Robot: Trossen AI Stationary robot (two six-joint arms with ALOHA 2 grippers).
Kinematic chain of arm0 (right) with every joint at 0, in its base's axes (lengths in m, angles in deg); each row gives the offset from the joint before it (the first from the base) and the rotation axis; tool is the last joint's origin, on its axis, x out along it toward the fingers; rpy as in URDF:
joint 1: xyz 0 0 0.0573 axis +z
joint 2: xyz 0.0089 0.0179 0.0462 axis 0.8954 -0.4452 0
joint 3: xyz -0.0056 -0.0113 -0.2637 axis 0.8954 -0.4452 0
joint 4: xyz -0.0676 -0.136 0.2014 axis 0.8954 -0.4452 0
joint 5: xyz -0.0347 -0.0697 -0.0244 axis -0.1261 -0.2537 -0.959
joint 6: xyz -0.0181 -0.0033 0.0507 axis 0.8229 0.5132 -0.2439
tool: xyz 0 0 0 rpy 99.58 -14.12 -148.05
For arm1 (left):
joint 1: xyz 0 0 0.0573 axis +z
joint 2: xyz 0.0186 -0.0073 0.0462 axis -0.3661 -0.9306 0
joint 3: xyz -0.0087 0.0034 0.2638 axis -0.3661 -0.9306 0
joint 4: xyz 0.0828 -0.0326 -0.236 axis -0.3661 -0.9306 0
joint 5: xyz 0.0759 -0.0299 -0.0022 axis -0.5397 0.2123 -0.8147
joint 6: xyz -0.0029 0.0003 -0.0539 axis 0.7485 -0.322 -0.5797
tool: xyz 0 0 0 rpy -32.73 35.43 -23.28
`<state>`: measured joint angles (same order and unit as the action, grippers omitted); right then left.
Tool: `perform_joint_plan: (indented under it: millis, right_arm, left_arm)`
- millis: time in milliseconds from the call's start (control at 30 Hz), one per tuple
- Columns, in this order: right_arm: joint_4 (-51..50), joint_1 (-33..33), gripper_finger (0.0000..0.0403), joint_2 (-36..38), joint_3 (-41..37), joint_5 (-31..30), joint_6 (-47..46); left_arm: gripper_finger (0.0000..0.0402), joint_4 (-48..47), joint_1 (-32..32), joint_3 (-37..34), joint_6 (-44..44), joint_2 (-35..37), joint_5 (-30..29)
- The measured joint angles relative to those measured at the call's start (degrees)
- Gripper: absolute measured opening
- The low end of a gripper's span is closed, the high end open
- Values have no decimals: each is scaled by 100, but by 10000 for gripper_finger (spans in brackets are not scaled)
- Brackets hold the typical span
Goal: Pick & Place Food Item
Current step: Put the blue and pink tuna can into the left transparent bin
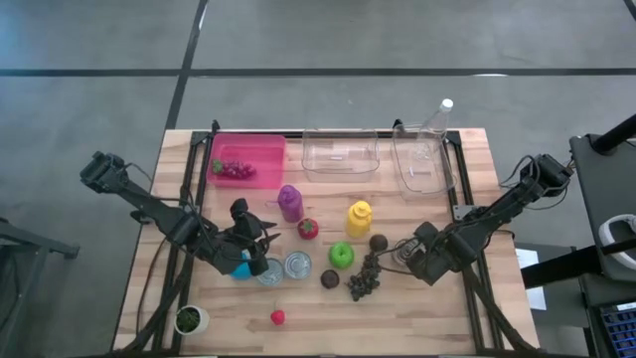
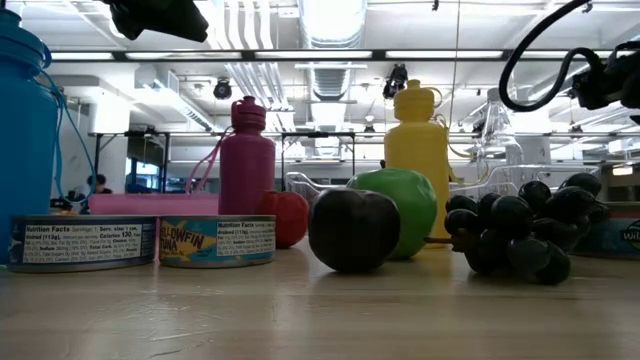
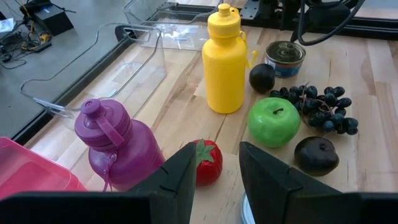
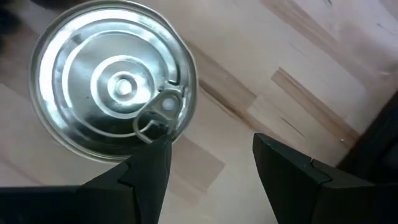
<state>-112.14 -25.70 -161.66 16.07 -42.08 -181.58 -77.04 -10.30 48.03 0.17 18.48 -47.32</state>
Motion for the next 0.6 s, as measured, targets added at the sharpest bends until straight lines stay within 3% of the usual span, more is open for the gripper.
perform_joint_plan:
  millis: [600]
  right_arm:
    - [20, 0, 224, 7, -79, -67, -42]
  left_arm:
    - [123, 0, 0, 0, 0, 0, 0]
